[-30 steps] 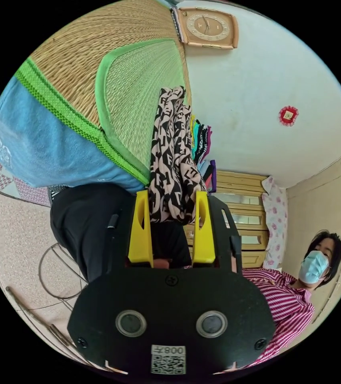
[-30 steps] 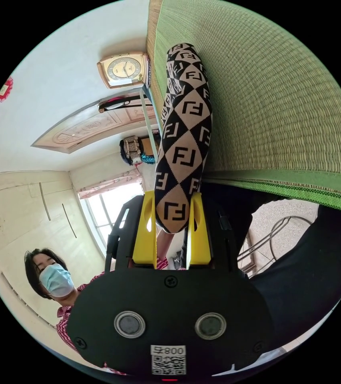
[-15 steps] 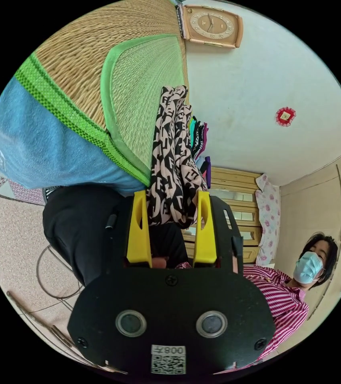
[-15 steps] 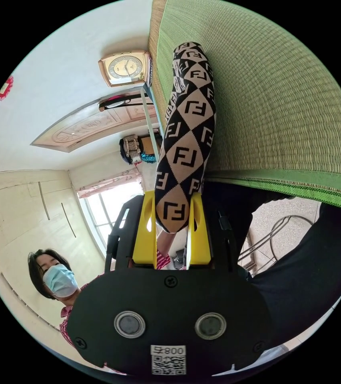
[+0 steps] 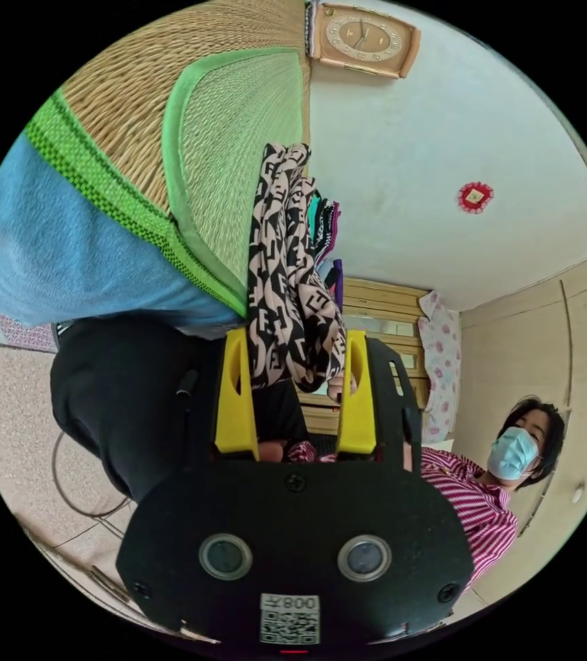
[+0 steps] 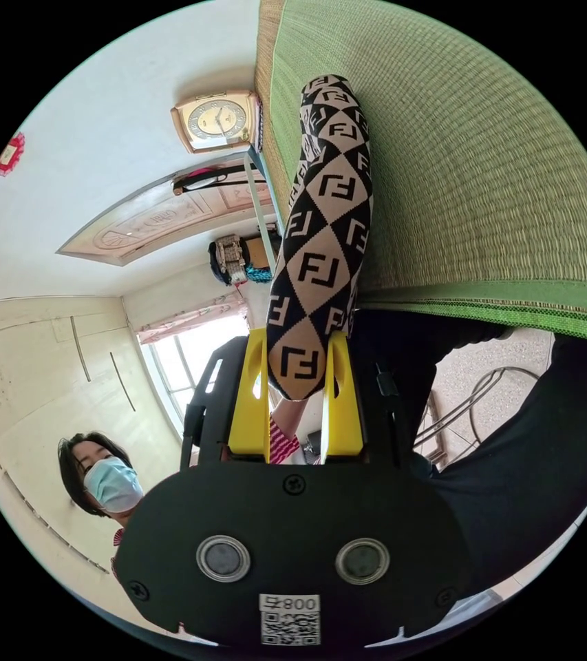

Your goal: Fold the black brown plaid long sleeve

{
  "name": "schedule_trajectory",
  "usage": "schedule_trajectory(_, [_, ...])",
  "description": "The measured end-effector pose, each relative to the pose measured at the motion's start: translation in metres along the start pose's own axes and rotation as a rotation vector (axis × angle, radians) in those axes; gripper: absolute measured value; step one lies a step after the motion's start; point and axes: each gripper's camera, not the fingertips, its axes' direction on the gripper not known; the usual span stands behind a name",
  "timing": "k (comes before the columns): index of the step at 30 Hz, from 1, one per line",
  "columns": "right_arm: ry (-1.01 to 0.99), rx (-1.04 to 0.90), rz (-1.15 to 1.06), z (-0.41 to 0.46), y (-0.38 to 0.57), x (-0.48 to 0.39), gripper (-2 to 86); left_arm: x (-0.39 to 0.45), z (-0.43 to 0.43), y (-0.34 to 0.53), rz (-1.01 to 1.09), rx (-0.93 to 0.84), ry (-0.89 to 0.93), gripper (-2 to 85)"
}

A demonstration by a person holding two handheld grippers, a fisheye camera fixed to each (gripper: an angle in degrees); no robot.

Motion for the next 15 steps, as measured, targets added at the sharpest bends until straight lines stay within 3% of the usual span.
schedule_trajectory(4, [-0.01, -0.001, 0.003, 0.004, 0.003, 0.003, 12.5, 0.002, 0.0, 0.001, 0.002, -0.052, -0.057, 19.4])
schedule_trajectory(8, [-0.026, 0.003, 0.004, 0.01, 0.004, 0.006, 12.4, -0.005, 0.024, 0.002, -0.01, -0.163, -0.016, 19.8])
schedule_trajectory(15, [-0.044, 0.017, 0.007, 0.02, 0.01, 0.016, 12.4, -0.019, 0.044, 0.008, -0.024, -0.151, 0.129, 15.8])
